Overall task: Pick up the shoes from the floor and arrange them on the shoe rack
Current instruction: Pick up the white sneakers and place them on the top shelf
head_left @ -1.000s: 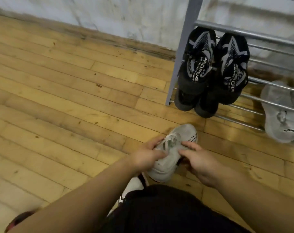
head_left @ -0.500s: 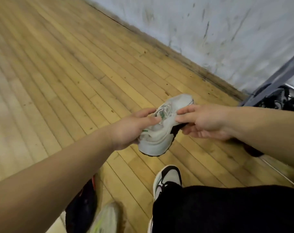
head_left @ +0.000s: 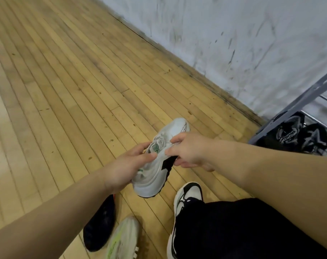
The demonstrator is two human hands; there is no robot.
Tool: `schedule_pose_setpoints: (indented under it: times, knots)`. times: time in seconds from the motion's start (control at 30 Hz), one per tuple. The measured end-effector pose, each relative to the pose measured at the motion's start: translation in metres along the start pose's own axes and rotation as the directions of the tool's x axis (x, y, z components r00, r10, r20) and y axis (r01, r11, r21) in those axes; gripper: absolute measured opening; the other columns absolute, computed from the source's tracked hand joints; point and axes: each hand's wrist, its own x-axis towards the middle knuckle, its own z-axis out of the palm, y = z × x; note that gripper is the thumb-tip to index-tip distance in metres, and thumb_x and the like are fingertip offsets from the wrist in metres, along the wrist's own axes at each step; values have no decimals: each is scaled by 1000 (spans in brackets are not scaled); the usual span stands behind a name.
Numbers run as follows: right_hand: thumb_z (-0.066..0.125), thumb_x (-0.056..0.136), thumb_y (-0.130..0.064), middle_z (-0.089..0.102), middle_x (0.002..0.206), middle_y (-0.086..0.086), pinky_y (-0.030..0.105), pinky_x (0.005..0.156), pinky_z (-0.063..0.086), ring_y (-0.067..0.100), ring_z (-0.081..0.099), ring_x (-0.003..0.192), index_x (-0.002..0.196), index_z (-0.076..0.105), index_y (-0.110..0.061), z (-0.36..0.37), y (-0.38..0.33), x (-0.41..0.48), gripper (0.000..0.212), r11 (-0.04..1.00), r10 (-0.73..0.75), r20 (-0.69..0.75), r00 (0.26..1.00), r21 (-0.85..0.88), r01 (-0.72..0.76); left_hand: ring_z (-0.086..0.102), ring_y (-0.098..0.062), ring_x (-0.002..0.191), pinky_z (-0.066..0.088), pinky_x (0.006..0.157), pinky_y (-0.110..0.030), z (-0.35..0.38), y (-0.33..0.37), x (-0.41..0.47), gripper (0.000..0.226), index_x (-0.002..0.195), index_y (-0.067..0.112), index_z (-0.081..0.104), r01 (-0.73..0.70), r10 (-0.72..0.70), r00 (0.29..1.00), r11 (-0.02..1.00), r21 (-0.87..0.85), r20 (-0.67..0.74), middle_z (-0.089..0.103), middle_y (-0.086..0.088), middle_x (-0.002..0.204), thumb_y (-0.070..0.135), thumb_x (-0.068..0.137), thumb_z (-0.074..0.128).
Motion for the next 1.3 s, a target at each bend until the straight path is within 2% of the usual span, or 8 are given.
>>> schedule_pose_setpoints:
  times: [0.23, 0.43, 0.53, 0.73, 0.87, 1.0, 1.17, 1.3]
  knots:
    - [77, 90, -33, 67, 109, -5, 29, 70, 58, 14, 71, 79, 138, 58, -28, -88, 5, -85, 51, 995, -98, -269, 958, -59, 85, 74, -19, 109, 56, 87, -31, 84, 77, -3, 47, 134, 34, 60, -244, 224, 959, 964, 105, 173, 78, 3, 118, 27, 89, 75]
    - [72, 93, -13, 74, 79, -3, 25, 64, 48, 12, 62, 64, 125, 67, -27, -205, 119, -232, 35, 871, 23, -578, 816, 412, 267, 70, -2, 109, 53, 98, -31, 270, 161, -5, 41, 128, 51, 58, -533, 359, 772, 816, 225, 525, 73, 21, 118, 34, 93, 72]
    - [66, 96, -6, 74, 81, 0, 27, 69, 49, 15, 62, 67, 126, 66, -25, -225, 207, -316, 36, 766, 140, -674, 725, 538, 352, 69, -3, 105, 53, 96, -29, 384, 158, -26, 39, 122, 51, 54, -636, 323, 663, 719, 281, 675, 71, 20, 116, 32, 93, 72]
    - [60, 98, -4, 71, 78, 1, 28, 70, 48, 15, 61, 68, 133, 62, -24, -198, 366, -429, 41, 532, 415, -708, 572, 698, 479, 62, -11, 104, 53, 86, -25, 557, 118, -96, 79, 158, 36, 29, -770, 40, 457, 518, 372, 889, 54, 12, 130, 41, 92, 72]
    - [59, 100, -6, 69, 84, 4, 29, 72, 49, 15, 62, 70, 138, 58, -24, -181, 442, -456, 43, 413, 489, -715, 500, 694, 590, 57, -15, 122, 50, 105, -35, 624, 78, -114, 112, 161, 40, 17, -805, -142, 368, 445, 392, 919, 52, 14, 136, 43, 75, 89]
    - [62, 98, -3, 72, 100, 10, 36, 87, 52, 22, 64, 87, 142, 54, -30, -168, 511, -449, 52, 358, 499, -703, 506, 699, 619, 41, -18, 144, 41, 116, -37, 661, 15, -104, 135, 162, 47, 4, -760, -260, 393, 447, 471, 882, 38, 5, 161, 32, 65, 97]
    - [62, 97, -2, 70, 112, 14, 32, 73, 55, 23, 66, 88, 139, 57, -28, -152, 590, -414, 49, 245, 510, -595, 621, 793, 558, 42, -20, 137, 39, 106, -33, 682, -41, -71, 130, 163, 43, 15, -556, -351, 506, 566, 609, 788, 36, 6, 159, 24, 63, 95]
    - [69, 94, -12, 70, 120, 12, 34, 74, 56, 25, 70, 98, 129, 64, -23, -149, 663, -383, 37, 389, 732, -499, 464, 865, 317, 50, -14, 118, 45, 88, -24, 691, -78, -50, 124, 163, 42, 19, -490, -336, 594, 570, 660, 731, 49, 9, 146, 28, 66, 94]
